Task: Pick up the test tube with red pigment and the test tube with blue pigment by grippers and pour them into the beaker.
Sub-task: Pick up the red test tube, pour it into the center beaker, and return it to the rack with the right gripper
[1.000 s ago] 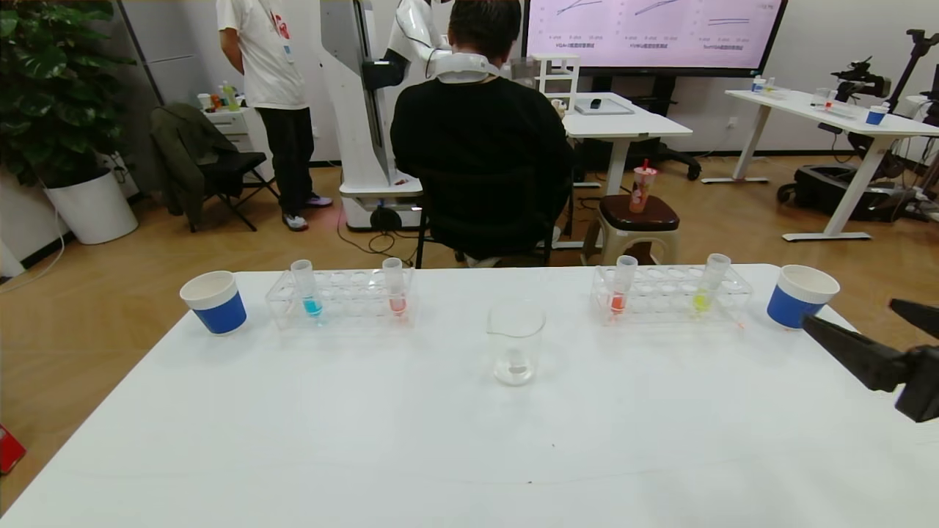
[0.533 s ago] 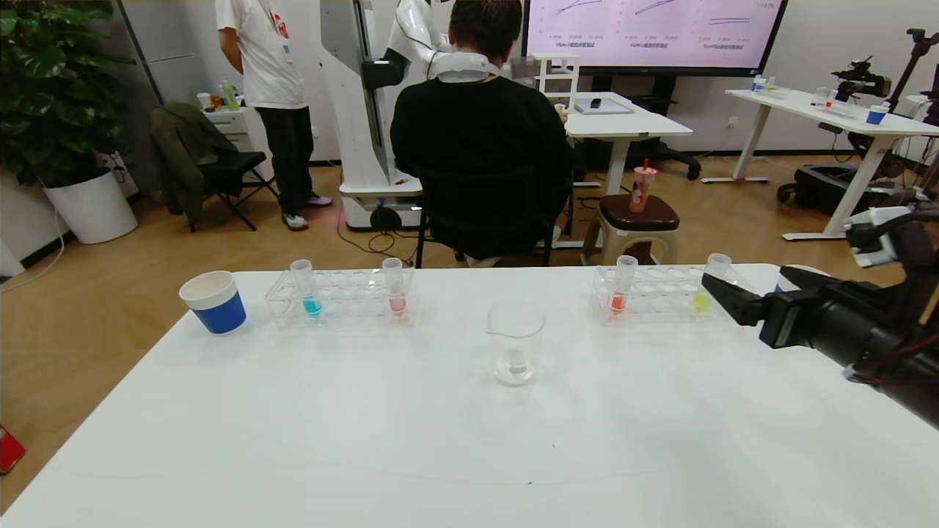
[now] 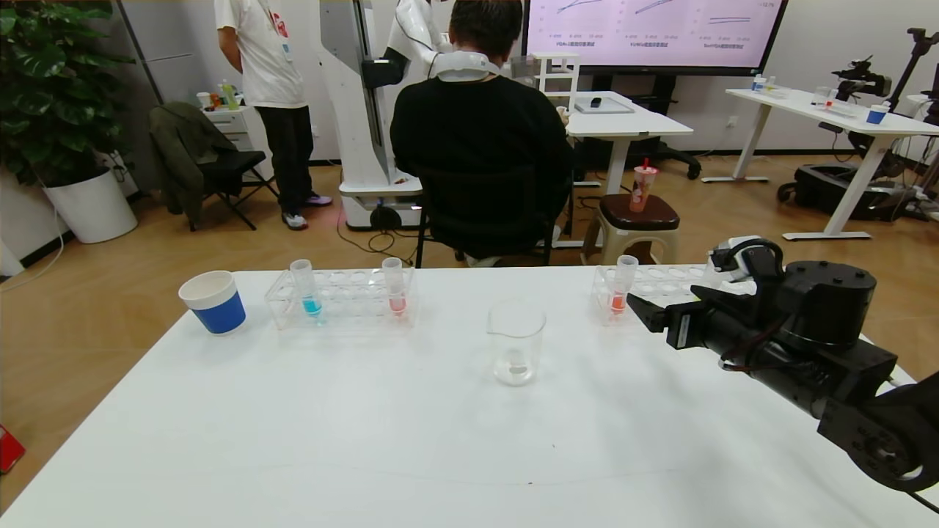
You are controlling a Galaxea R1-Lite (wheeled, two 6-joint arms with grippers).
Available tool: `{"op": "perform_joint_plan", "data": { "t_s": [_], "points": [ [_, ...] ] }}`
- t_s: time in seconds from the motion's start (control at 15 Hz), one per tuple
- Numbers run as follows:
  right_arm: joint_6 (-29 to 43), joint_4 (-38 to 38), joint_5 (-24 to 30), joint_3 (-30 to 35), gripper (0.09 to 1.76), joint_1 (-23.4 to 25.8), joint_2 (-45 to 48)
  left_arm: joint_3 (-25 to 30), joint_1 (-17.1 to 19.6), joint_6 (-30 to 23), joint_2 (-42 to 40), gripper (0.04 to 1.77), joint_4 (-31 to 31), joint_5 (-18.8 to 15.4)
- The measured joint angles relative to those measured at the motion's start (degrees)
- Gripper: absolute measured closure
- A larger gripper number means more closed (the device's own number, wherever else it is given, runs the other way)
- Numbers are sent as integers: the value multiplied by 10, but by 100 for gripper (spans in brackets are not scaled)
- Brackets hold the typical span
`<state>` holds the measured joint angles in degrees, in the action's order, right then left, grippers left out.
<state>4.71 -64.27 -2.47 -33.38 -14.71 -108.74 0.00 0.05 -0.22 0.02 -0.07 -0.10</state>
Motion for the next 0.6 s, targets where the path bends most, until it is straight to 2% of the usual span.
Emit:
{"op": "perform_joint_plan", "data": {
  "t_s": [0.27, 0.6],
  "points": [
    [9, -33, -31, -34, 11, -10, -62, 0, 0, 0, 0, 4, 0, 0],
    [8, -106, -35, -108, 11, -10, -143, 0, 0, 0, 0, 4, 0, 0]
  ]
}}
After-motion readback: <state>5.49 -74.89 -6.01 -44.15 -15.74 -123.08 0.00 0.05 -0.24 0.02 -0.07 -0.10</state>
